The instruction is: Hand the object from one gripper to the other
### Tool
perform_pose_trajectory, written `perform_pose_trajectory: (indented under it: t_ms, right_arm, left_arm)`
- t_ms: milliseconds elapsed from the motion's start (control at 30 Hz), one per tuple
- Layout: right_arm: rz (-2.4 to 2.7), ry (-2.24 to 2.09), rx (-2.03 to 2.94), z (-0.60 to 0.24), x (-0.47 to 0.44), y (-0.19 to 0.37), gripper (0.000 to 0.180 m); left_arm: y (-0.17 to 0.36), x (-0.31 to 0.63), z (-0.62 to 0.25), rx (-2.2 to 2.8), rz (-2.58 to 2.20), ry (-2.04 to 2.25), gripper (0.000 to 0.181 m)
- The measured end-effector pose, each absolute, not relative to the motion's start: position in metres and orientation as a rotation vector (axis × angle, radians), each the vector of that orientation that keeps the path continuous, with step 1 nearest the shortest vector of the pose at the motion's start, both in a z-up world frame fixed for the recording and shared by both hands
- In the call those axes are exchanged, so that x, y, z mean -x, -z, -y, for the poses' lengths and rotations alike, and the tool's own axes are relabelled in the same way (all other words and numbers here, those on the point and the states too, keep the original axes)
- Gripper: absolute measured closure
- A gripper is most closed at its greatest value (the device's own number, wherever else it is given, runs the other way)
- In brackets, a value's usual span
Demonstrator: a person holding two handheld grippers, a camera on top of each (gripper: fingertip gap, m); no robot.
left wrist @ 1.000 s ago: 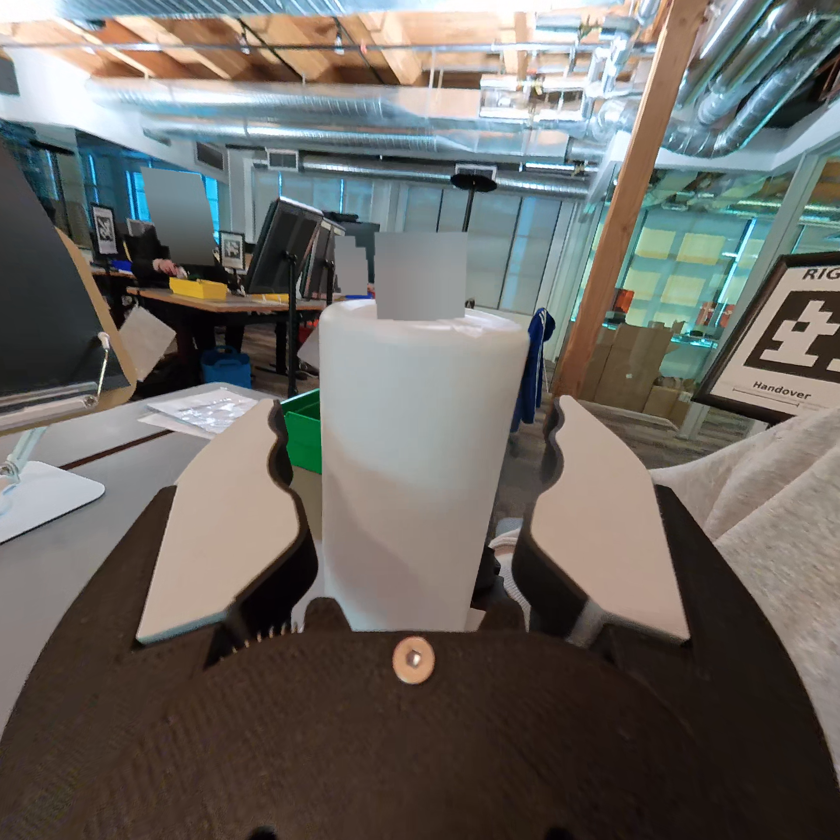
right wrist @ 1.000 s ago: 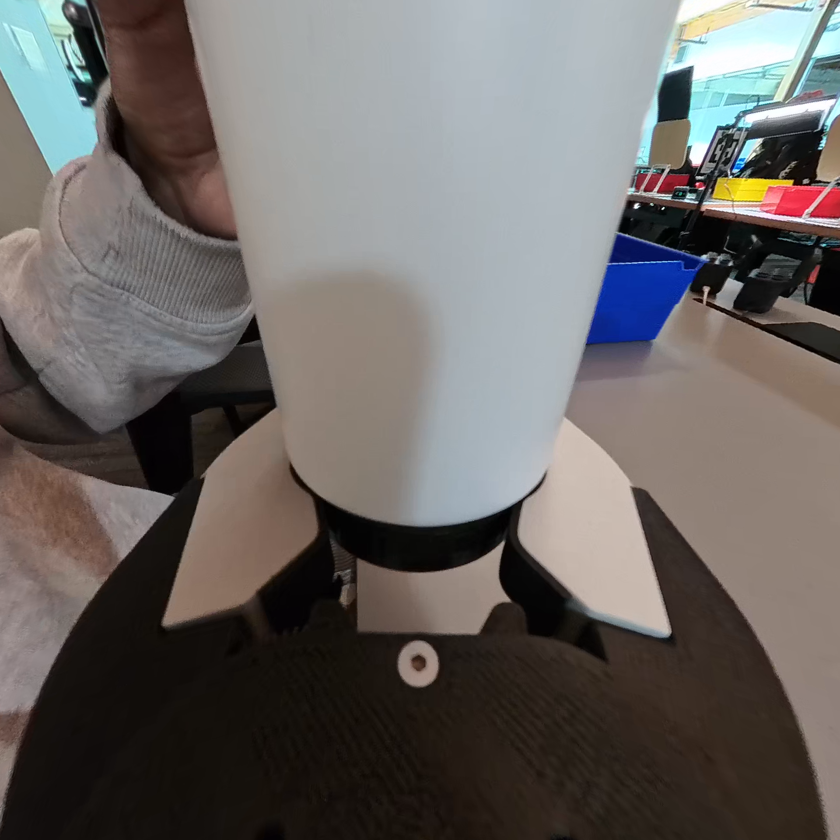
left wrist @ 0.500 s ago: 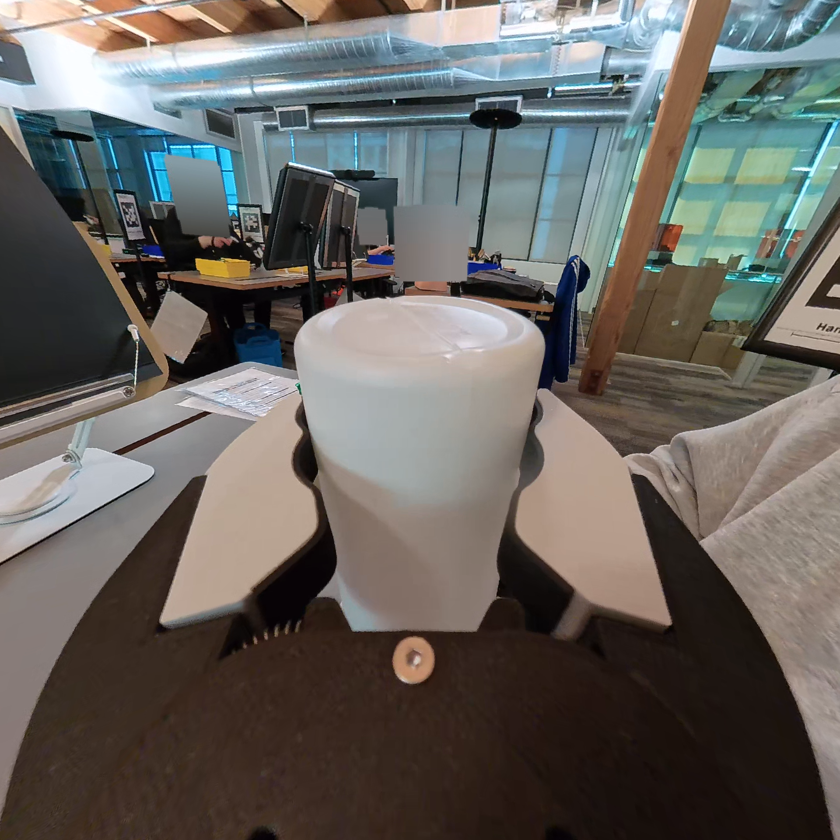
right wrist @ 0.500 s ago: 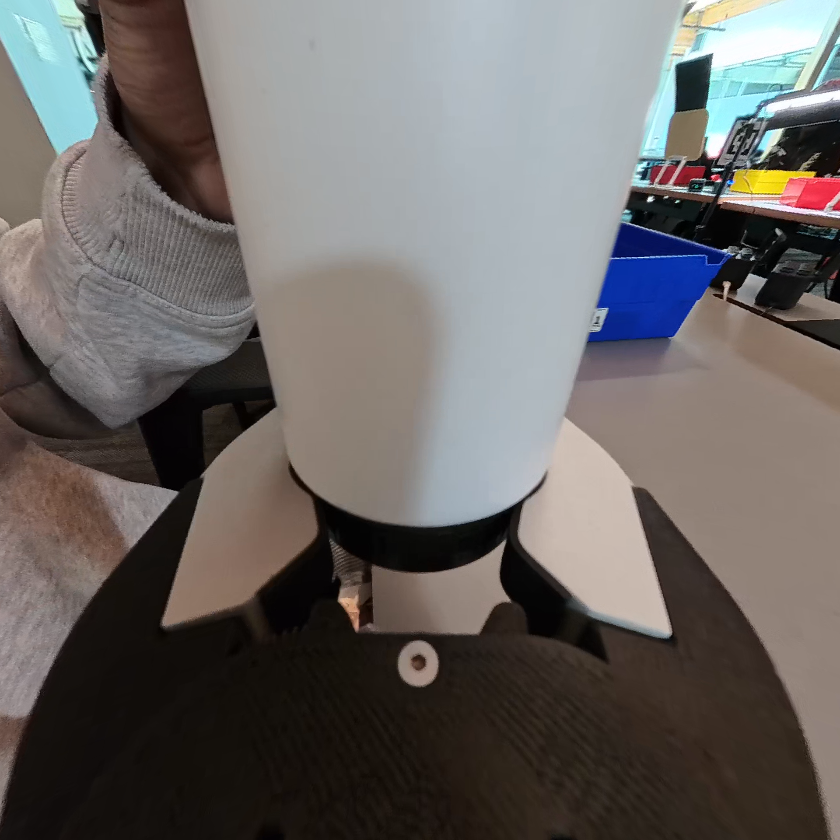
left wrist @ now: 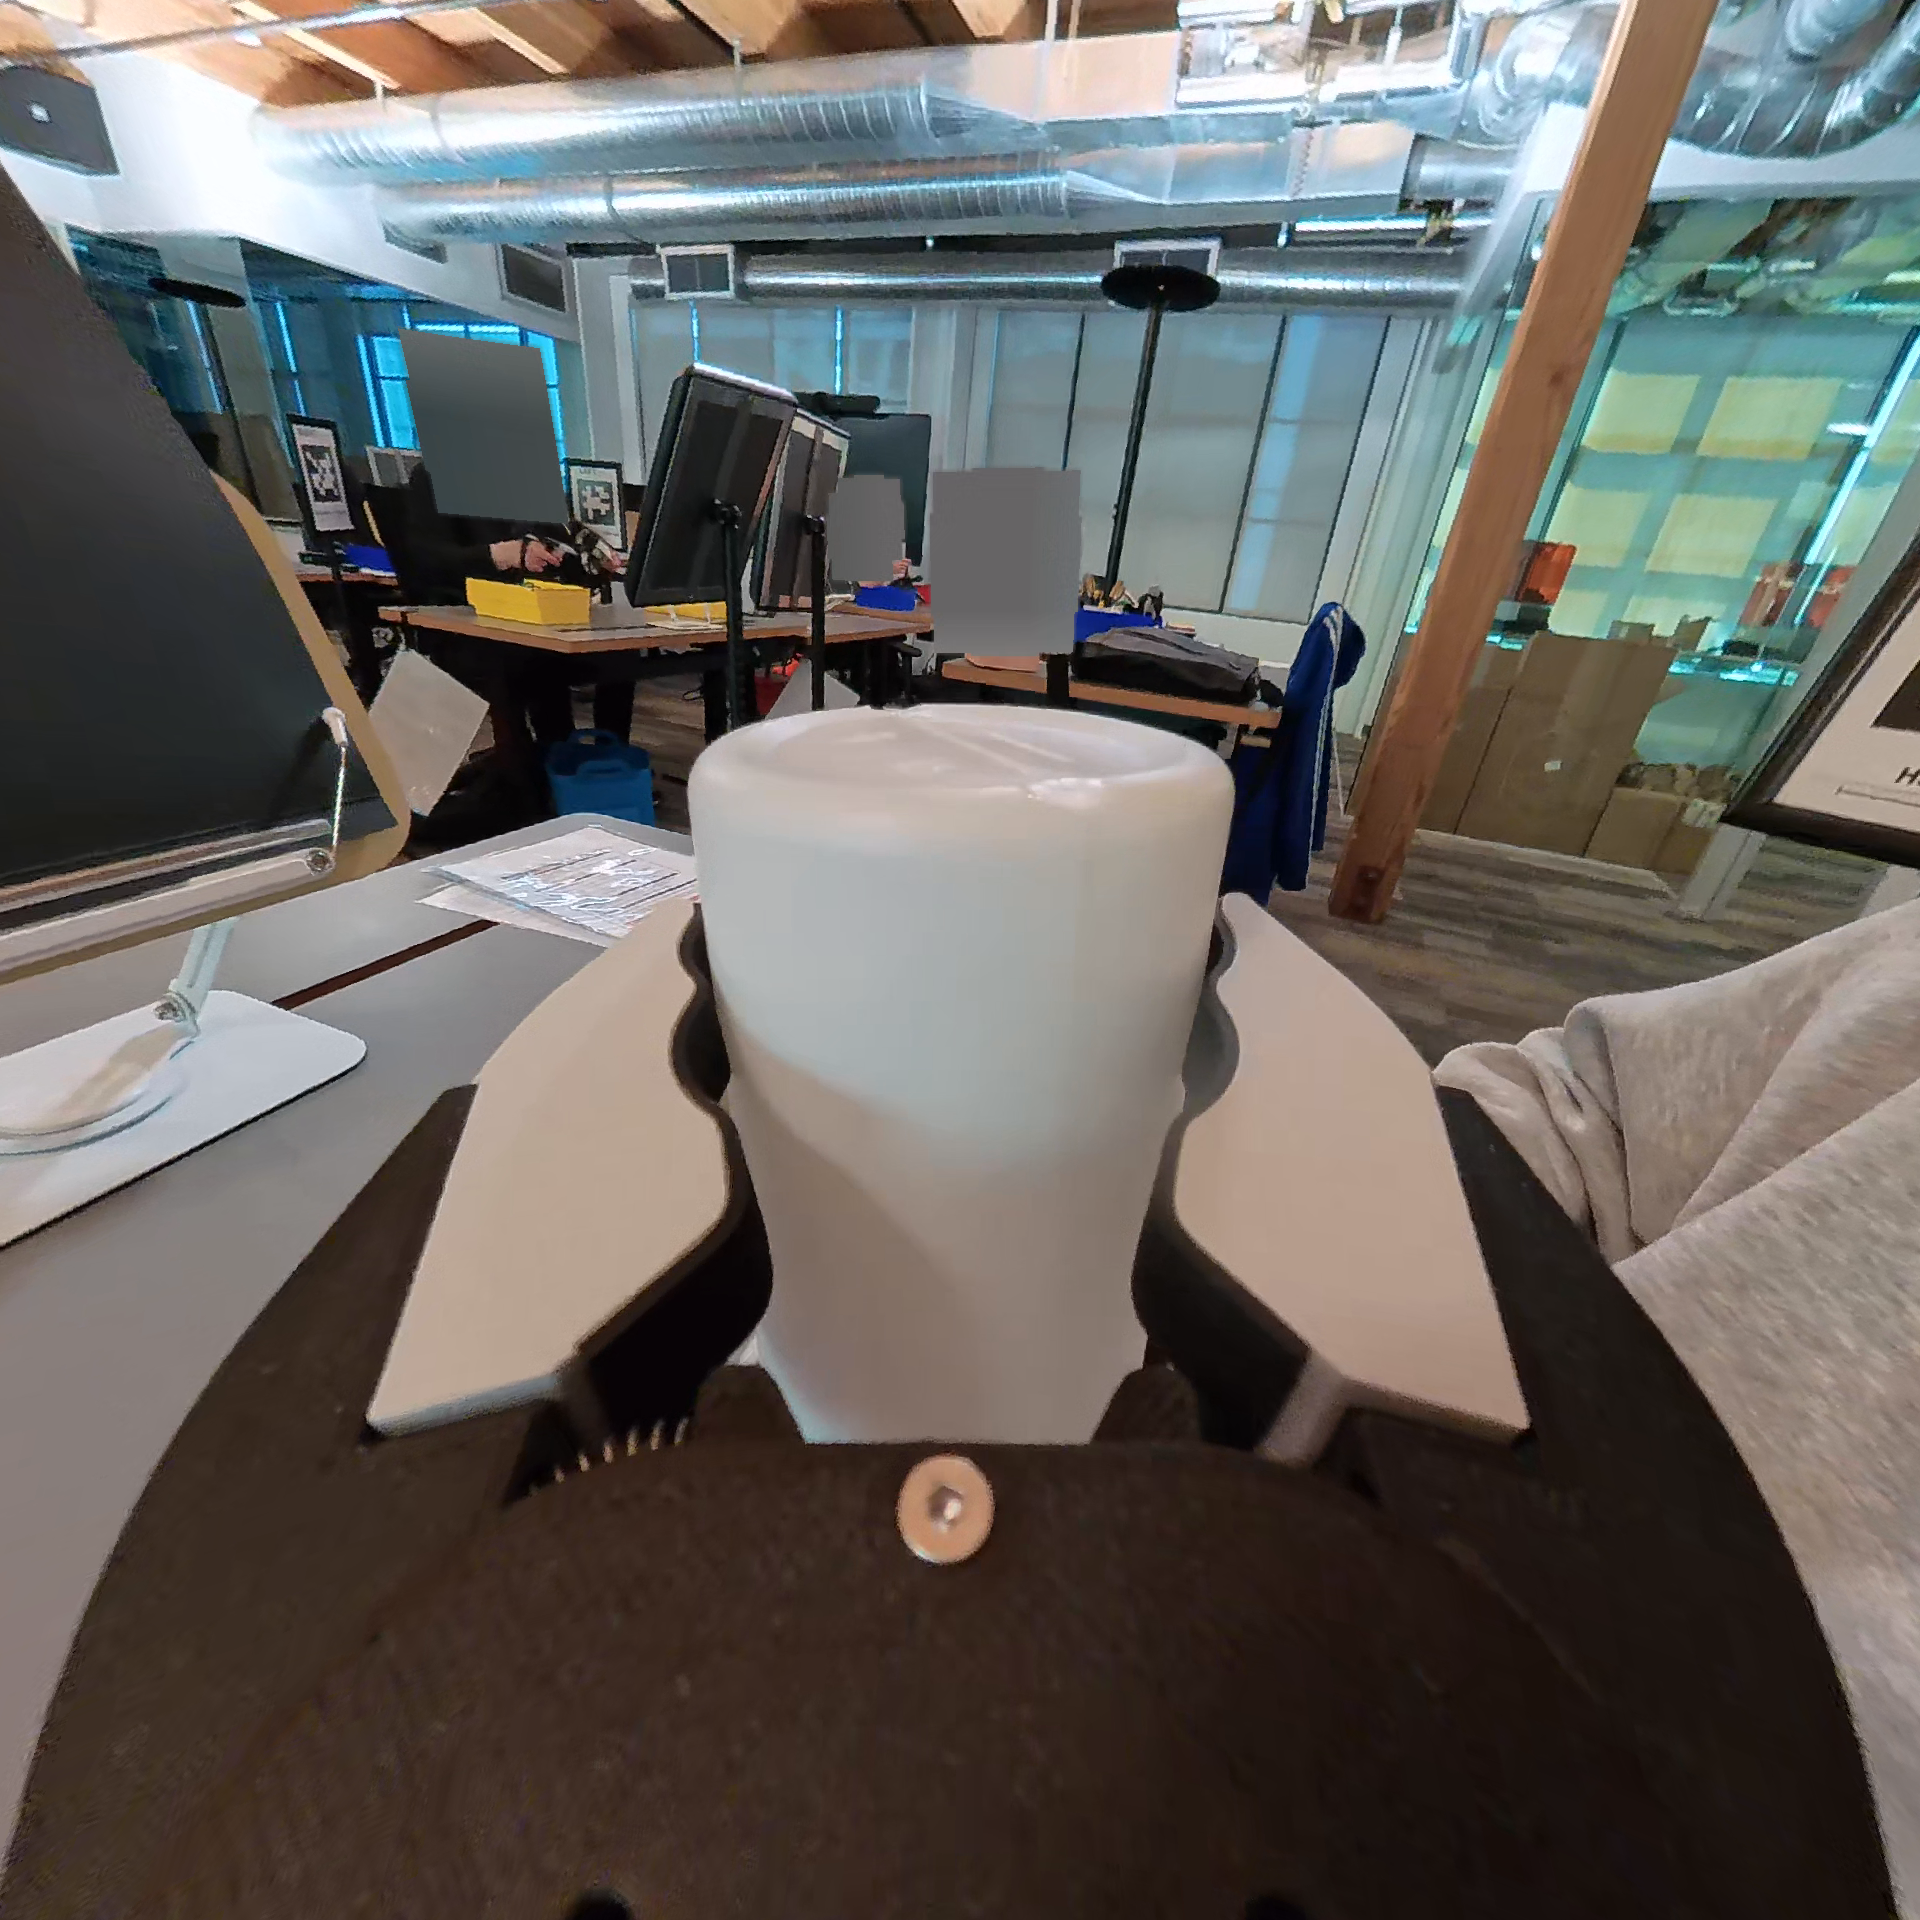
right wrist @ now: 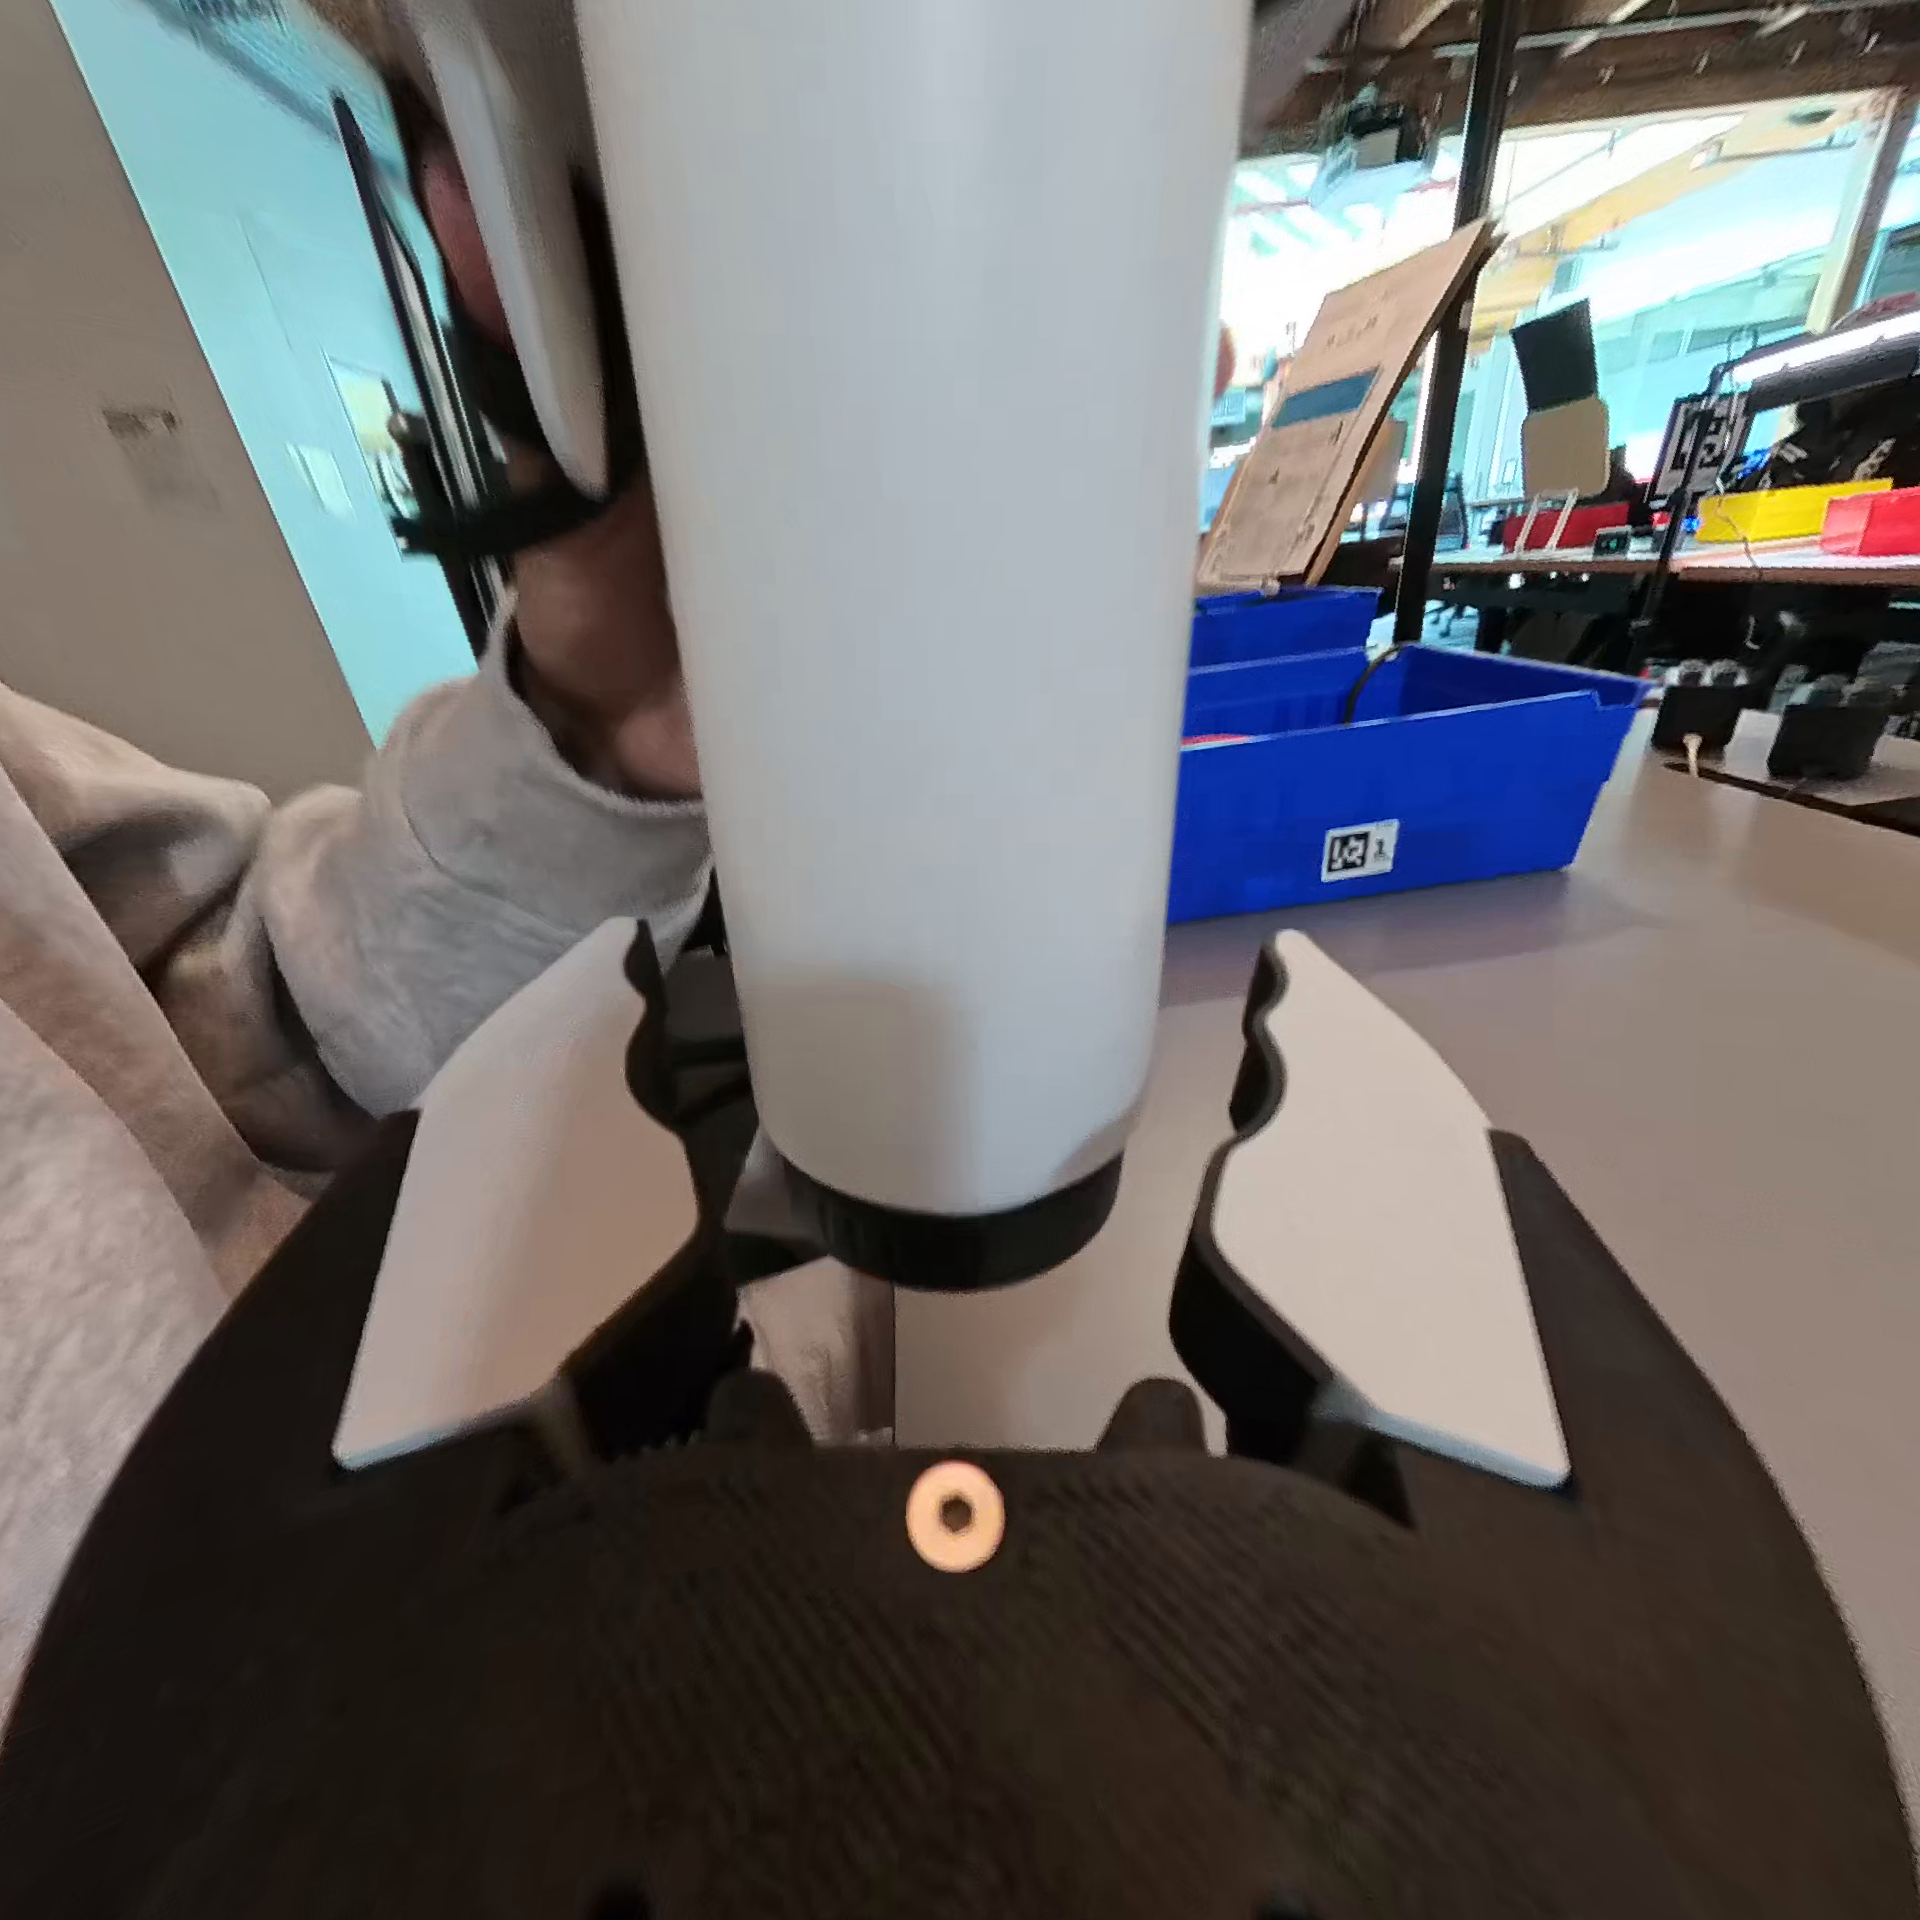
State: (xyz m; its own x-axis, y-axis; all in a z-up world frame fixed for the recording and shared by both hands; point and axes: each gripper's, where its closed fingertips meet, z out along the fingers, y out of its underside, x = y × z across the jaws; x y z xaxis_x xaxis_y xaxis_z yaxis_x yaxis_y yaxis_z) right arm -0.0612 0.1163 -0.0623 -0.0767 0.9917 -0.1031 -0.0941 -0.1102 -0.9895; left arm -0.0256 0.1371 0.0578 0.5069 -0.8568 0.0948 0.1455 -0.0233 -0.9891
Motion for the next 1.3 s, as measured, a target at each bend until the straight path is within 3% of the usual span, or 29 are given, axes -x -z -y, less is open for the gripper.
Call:
perform_pose_trajectory:
  t_ms: [333,600,700,1000,1300]
  right_arm:
    - [1.147,-1.38,1.19,-0.119,0.056,0.06,0.094]
    - [1.181,-1.335,1.202,-0.12,0.056,0.062,0.095]
    - [1.159,-1.334,1.184,-0.122,0.053,0.056,0.095]
    - [1.033,-1.385,1.168,-0.144,0.035,0.038,0.095]
    - [0.993,-1.355,1.16,-0.164,0.019,0.032,0.095]
  left_arm:
    - [-0.032,0.012,-0.146,1.374,-0.67,0.987,0.092]
    - [-0.032,0.009,-0.143,1.346,-0.695,1.001,0.092]
    - [-0.031,0.008,-0.144,1.357,-0.694,0.996,0.071]
    - [-0.01,0.003,-0.148,1.381,-0.764,0.989,0.051]
    - [0.072,0.005,-0.16,1.522,-0.776,1.283,0.068]
